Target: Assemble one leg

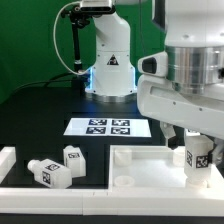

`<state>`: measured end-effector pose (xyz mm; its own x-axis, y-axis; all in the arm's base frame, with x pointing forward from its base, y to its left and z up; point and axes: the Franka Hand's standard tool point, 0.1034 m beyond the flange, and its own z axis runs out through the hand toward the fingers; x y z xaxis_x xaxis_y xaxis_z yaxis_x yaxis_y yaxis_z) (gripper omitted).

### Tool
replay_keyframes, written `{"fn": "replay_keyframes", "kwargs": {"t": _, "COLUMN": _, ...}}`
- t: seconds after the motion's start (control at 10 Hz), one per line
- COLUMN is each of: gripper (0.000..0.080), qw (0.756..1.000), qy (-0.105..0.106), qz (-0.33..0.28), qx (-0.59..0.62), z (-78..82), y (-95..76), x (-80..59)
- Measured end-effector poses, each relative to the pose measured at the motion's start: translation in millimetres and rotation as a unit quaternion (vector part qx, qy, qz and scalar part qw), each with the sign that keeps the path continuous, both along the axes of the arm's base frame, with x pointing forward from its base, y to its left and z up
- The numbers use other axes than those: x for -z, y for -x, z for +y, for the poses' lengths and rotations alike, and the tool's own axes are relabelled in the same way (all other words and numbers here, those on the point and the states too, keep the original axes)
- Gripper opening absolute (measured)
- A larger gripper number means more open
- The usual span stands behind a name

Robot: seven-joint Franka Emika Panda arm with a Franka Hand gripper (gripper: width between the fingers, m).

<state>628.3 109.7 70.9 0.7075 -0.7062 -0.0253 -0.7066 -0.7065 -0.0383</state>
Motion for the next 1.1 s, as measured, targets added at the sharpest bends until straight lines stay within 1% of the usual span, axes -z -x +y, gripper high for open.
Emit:
{"fn": "replay_keyframes", "kwargs": {"t": 0.2, "gripper": 0.0647, "qw": 0.998, "qy": 0.002, "qz": -0.002, "qx": -0.060, "z": -2.7, "y": 0.1, "x": 1.0}}
{"fn": "replay_keyframes", "kwargs": {"t": 0.3, "gripper": 0.0647, "qw": 0.991, "qy": 0.003, "qz": -0.005, "qx": -0.130, "z": -3.3, "y": -0.8, "x": -0.3}}
{"fn": "replay_keyframes", "kwargs": {"t": 0.4, "gripper": 0.0649, "qw": 0.976, "qy": 0.002, "qz": -0.013, "qx": -0.216, "z": -2.1, "y": -5.3, "x": -6.1}}
{"fn": "replay_keyframes", "kwargs": {"t": 0.5, "gripper": 0.0649, "qw": 0.957, "qy": 0.000, "qz": -0.020, "qx": -0.290, "z": 3.0, "y": -8.3, "x": -13.6}}
{"fn": "replay_keyframes", "kwargs": {"t": 0.6, "gripper": 0.0649, "qw": 0.940, "qy": 0.001, "qz": -0.030, "qx": -0.339, "z": 6.5, "y": -9.4, "x": -18.6}}
{"fn": "replay_keyframes", "kwargs": {"t": 0.7, "gripper": 0.0649, "qw": 0.943, "qy": 0.001, "qz": -0.030, "qx": -0.332, "z": 5.8, "y": -9.3, "x": -18.1}}
{"fn": "replay_keyframes", "kwargs": {"t": 0.8, "gripper": 0.0520, "qw": 0.948, "qy": 0.001, "qz": -0.029, "qx": -0.316, "z": 5.5, "y": -9.2, "x": -17.5}}
{"fn": "replay_keyframes", "kwargs": {"t": 0.9, "gripper": 0.0520, "qw": 0.955, "qy": 0.000, "qz": -0.028, "qx": -0.296, "z": 5.7, "y": -9.1, "x": -17.2}}
{"fn": "replay_keyframes", "kwargs": {"t": 1.0, "gripper": 0.0382, "qw": 0.968, "qy": -0.002, "qz": -0.025, "qx": -0.248, "z": 5.7, "y": -9.0, "x": -17.0}}
{"fn": "replay_keyframes", "kwargs": {"t": 1.1, "gripper": 0.0286, "qw": 0.977, "qy": -0.002, "qz": -0.023, "qx": -0.213, "z": 5.2, "y": -9.0, "x": -16.9}}
